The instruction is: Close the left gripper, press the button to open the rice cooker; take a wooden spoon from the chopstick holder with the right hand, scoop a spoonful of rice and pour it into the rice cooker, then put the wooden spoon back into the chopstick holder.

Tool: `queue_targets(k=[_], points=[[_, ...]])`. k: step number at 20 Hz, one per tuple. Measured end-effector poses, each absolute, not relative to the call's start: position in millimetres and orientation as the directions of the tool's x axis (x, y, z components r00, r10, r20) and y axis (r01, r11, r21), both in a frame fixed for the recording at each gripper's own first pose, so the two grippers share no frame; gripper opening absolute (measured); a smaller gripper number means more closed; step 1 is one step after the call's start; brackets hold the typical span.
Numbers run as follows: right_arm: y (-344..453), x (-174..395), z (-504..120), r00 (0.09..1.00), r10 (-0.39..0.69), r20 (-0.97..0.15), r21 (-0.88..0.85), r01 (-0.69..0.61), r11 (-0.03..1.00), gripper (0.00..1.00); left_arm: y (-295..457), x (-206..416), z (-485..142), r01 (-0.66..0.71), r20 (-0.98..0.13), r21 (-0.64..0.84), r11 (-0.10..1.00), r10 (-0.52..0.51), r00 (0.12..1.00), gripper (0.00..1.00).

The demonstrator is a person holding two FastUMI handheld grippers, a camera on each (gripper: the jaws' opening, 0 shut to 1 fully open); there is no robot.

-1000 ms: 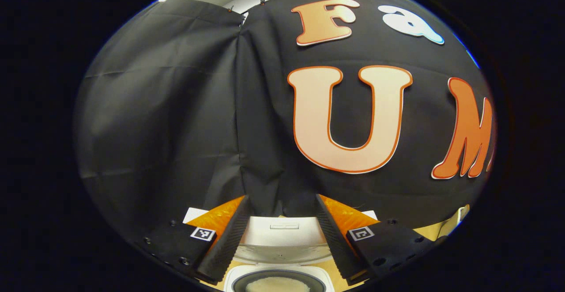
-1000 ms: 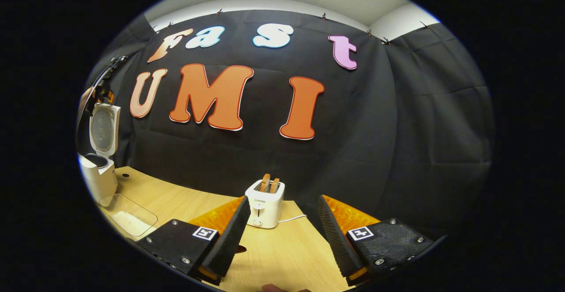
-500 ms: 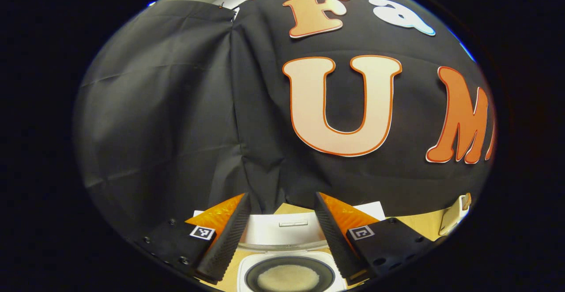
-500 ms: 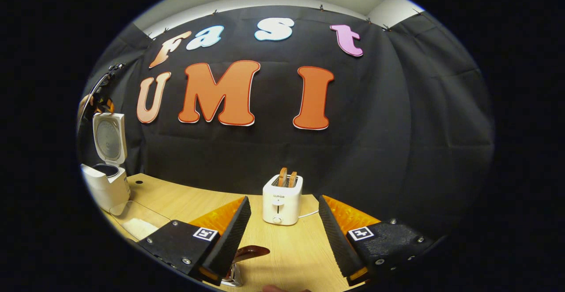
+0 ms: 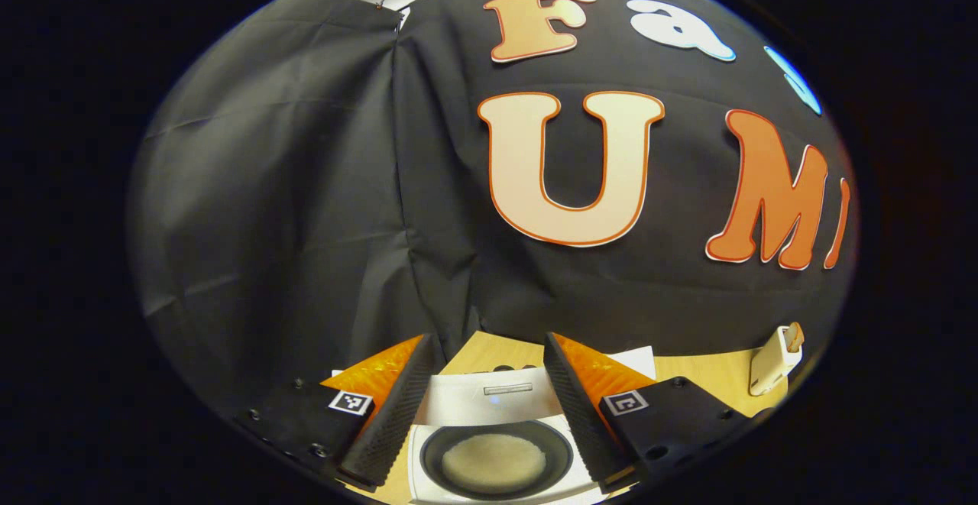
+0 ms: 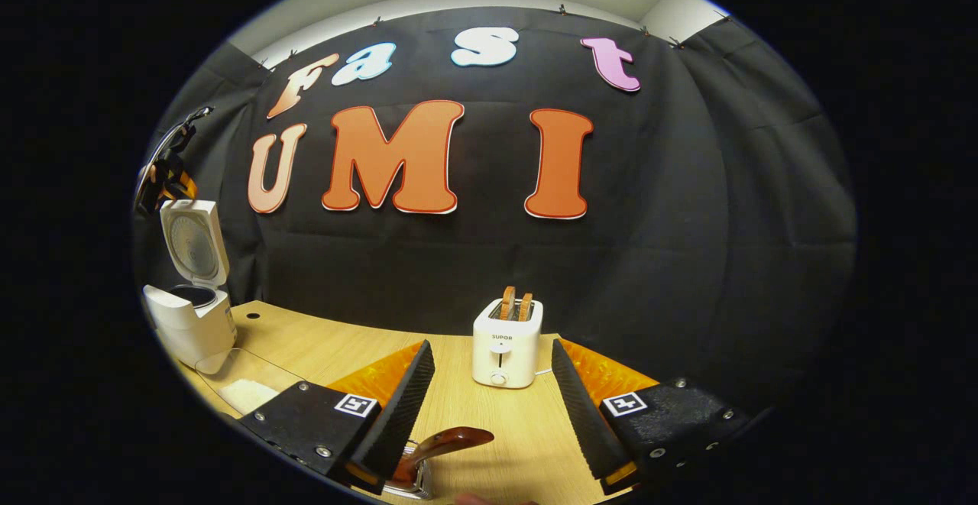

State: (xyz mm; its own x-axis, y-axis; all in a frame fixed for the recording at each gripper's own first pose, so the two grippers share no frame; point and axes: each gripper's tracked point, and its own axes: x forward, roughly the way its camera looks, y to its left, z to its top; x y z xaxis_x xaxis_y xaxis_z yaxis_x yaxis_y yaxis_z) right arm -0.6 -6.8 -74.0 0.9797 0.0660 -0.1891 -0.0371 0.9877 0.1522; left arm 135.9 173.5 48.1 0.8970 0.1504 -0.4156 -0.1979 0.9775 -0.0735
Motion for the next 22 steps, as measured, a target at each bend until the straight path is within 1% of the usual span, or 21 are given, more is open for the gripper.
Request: queue_targets(k=[1,3,5,7,11,12,14,16,17,18,19,20,21,22], points=[[-6,-1,-74,0.980,0.071,-0.188,0.155,-0.042,0.987,0.92,171,132,48,-0.193,-0.410,-0.075,0.978,0.147,0.900,0.93],[-5,-1,-75,0.979,0.078,-0.188,0.160,-0.048,0.986,0.92,168,122,40,-0.186,-0.427,-0.091,0.978,0.130,0.895,0.95],[-5,-1,-75,0.979,0.084,-0.185,0.167,-0.052,0.985,0.92,164,110,23,-0.195,-0.472,-0.101,0.976,0.125,0.873,0.94],[-6,-1,-75,0.980,0.083,-0.181,0.166,-0.053,0.985,0.92,156,101,2,-0.184,-0.506,-0.117,0.976,0.101,0.857,0.95],[-4,0,-78,0.979,0.086,-0.187,0.165,-0.055,0.985,0.92,135,80,-22,-0.152,-0.541,-0.131,0.980,0.057,0.839,0.94],[0,1,-80,0.977,0.094,-0.191,0.170,-0.061,0.984,0.92,128,75,-28,-0.141,-0.550,-0.135,0.981,0.044,0.834,0.96],[6,1,-84,0.974,0.108,-0.197,0.171,-0.075,0.982,0.92,122,61,-43,-0.133,-0.568,-0.124,0.983,0.040,0.822,0.94],[12,2,-87,0.973,0.118,-0.199,0.164,-0.086,0.983,0.92,115,46,-64,-0.134,-0.569,-0.101,0.986,0.053,0.820,0.99],[13,1,-89,0.972,0.120,-0.201,0.160,-0.088,0.983,0.92,109,39,-84,-0.127,-0.585,-0.083,0.989,0.055,0.809,0.99],[15,0,-91,0.972,0.125,-0.201,0.157,-0.094,0.983,0.92,105,30,-108,-0.125,-0.610,-0.067,0.990,0.059,0.791,0.93],[17,1,-93,0.971,0.129,-0.204,0.155,-0.098,0.983,0.92,100,14,-136,-0.117,-0.685,-0.034,0.993,0.062,0.726,0.99],[19,2,-93,0.969,0.137,-0.206,0.157,-0.106,0.982,0.91,104,25,-122,-0.084,-0.566,-0.001,0.996,0.069,0.822,0.95],[21,3,-93,0.967,0.145,-0.211,0.162,-0.112,0.980,0.91,102,23,-138,-0.091,-0.609,-0.029,0.995,0.055,0.791,0.91],[25,3,-92,0.965,0.154,-0.211,0.168,-0.120,0.978,0.92,104,23,-144,-0.106,-0.614,-0.036,0.994,0.062,0.787,0.87]])
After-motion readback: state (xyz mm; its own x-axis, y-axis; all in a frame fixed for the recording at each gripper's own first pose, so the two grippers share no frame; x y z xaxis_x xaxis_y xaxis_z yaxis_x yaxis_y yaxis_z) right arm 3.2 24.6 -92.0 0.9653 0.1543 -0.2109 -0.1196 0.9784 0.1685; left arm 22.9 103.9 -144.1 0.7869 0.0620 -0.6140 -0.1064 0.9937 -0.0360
